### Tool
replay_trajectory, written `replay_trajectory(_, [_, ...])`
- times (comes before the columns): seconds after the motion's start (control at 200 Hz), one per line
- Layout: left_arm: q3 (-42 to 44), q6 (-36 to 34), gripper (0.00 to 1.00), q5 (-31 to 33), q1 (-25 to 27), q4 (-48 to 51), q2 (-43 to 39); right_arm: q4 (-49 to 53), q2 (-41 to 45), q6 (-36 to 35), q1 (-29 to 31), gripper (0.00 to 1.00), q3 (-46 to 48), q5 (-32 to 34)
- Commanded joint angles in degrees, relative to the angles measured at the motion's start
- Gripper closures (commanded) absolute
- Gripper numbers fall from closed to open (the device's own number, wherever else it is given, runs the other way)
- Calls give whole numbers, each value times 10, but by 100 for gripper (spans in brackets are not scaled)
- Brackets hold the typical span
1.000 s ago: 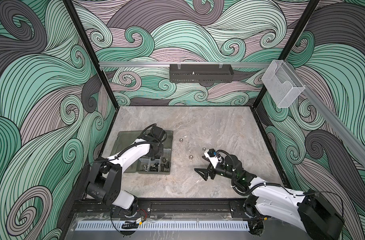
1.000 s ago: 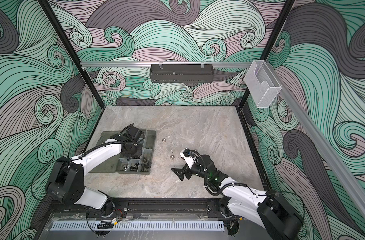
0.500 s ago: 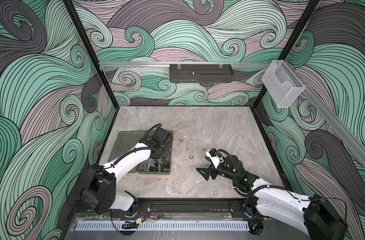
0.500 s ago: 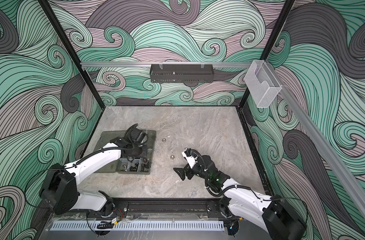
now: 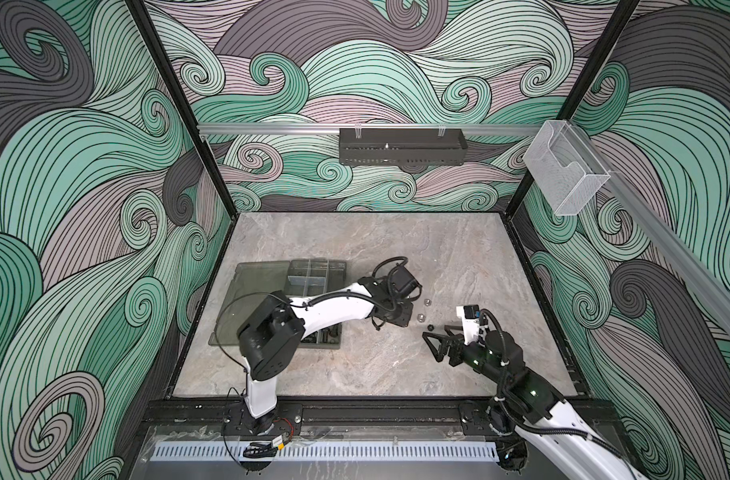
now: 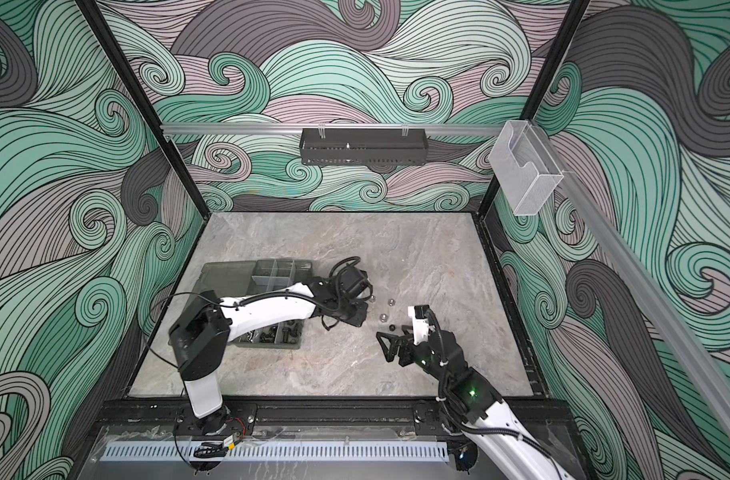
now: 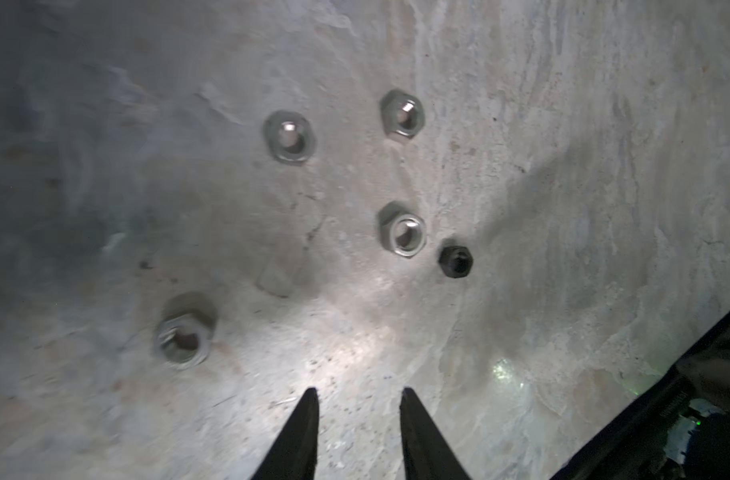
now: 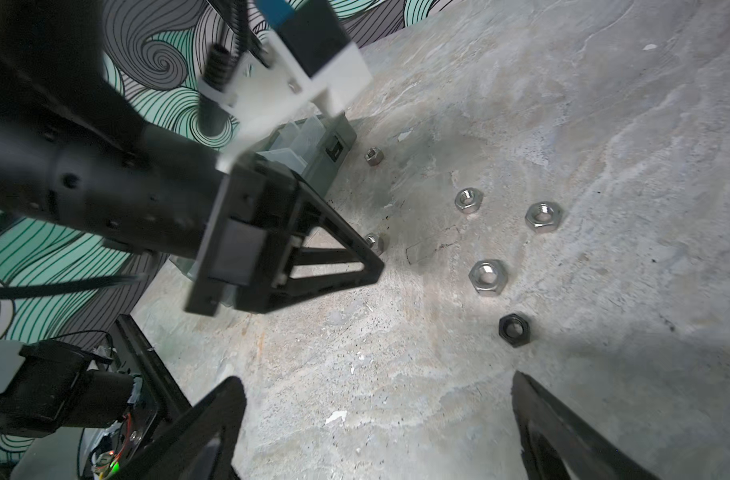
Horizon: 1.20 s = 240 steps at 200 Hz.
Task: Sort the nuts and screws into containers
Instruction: 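Move the open left gripper back over the remaining black hex nut, then close the left gripper on the last black hex nut and lift it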
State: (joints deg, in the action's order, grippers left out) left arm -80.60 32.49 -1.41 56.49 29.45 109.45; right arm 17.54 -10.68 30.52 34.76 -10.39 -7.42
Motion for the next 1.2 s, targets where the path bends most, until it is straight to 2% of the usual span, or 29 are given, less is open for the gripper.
replay_trajectory(0.0, [-39, 27, 63, -35, 15, -10, 40, 134, 59, 48, -2, 0, -5, 7])
replay_trajectory(0.185, [-106, 33, 61, -64, 35, -2, 105, 150, 62, 60, -2, 1, 2, -23])
replay_trajectory(0.415, [-141, 49, 60, -76, 39, -17, 160, 159, 96, 56, -1, 1, 6, -32])
replay_trajectory(0.986, [-172, 42, 60, -20, 50, 9, 223, 162, 104, 55, 0, 1, 6, -34])
replay_trajectory(1.196, [-197, 51, 65, 39, 55, 80, 239, 161, 104, 53, -1, 1, 7, -34])
